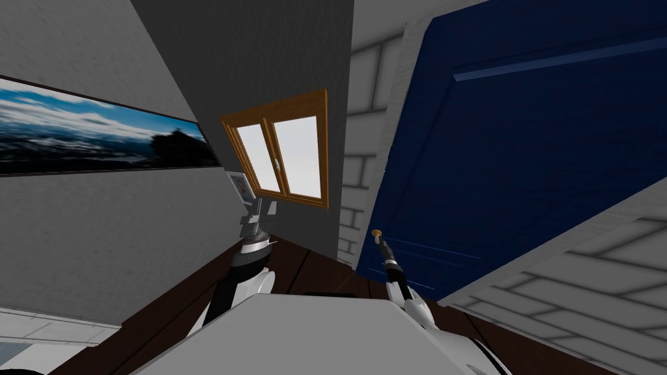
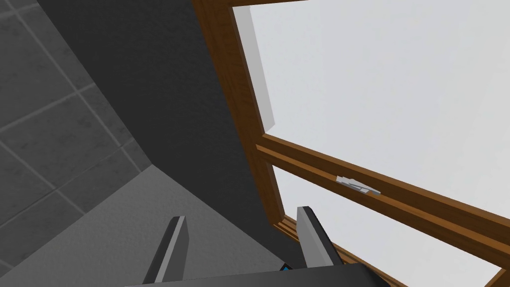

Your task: Pull the door open

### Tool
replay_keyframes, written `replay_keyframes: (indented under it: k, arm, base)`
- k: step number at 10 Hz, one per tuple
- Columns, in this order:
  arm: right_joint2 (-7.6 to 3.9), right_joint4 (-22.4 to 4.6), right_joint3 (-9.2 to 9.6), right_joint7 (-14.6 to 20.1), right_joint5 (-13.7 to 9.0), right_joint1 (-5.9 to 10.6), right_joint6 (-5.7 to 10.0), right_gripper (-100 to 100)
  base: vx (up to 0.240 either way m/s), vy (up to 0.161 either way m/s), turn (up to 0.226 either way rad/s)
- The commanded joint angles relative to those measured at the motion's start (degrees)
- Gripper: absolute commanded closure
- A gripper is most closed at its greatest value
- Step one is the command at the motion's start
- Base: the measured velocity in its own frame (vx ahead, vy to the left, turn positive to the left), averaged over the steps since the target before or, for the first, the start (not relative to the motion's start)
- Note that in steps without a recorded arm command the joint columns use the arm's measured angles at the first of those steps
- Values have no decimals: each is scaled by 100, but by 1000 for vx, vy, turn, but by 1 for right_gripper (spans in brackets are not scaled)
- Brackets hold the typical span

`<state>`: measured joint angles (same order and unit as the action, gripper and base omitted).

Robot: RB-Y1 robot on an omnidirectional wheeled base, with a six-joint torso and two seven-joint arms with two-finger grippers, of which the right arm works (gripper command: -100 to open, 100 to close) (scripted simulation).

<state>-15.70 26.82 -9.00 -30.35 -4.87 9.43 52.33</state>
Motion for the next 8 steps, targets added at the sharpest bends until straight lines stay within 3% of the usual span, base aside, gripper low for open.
replay_keyframes:
  k: [1,8]
  arm:
    - [50,-73,51,178,-2,16,9,100]
    - [39,-15,119,1105,-177,-20,-21,100]
  base:
    - [-23,-13,9]
    - [-25,-12,34]
